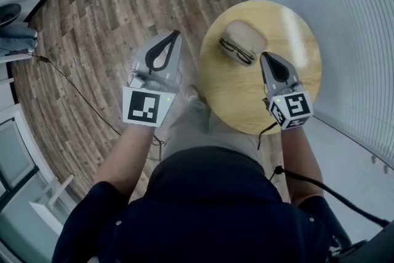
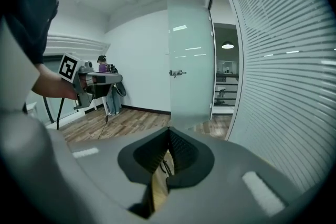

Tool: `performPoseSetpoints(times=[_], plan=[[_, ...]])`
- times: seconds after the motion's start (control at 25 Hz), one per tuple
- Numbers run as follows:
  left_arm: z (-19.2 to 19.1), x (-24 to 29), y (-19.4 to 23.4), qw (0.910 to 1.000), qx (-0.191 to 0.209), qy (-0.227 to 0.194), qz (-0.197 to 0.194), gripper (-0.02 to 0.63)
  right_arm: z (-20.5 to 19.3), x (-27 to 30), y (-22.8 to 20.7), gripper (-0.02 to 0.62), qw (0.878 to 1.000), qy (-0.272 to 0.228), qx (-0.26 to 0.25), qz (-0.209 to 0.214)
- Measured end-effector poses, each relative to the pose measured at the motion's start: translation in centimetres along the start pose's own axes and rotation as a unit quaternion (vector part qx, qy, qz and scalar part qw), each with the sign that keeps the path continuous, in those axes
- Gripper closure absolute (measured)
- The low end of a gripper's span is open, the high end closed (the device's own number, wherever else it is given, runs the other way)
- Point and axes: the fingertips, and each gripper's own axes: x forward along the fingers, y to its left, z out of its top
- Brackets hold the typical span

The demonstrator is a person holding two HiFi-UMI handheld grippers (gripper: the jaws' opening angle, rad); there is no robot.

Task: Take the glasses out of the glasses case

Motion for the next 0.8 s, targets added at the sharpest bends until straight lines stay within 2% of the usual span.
performPoseSetpoints(times=[0.52,0.56,0.64,0.8], plan=[[-7.5,4.8,-1.3,0.9986,-0.043,0.032,0.001,0.6,-8.3,7.2,-0.1,0.583,0.994,0.08,-0.006,0.073],[-8.0,5.2,-1.3,0.9984,-0.044,0.036,-0.001,0.6,-8.7,7.5,0.0,0.577,0.993,0.085,-0.006,0.08],[-8.7,5.8,-1.4,0.9981,-0.046,0.041,-0.006,0.6,-9.4,8.0,0.0,0.523,0.991,0.097,-0.011,0.09],[-9.5,6.8,-1.2,0.9977,-0.049,0.046,-0.008,0.6,-10.6,9.2,-0.3,0.52,0.988,0.115,-0.022,0.097]])
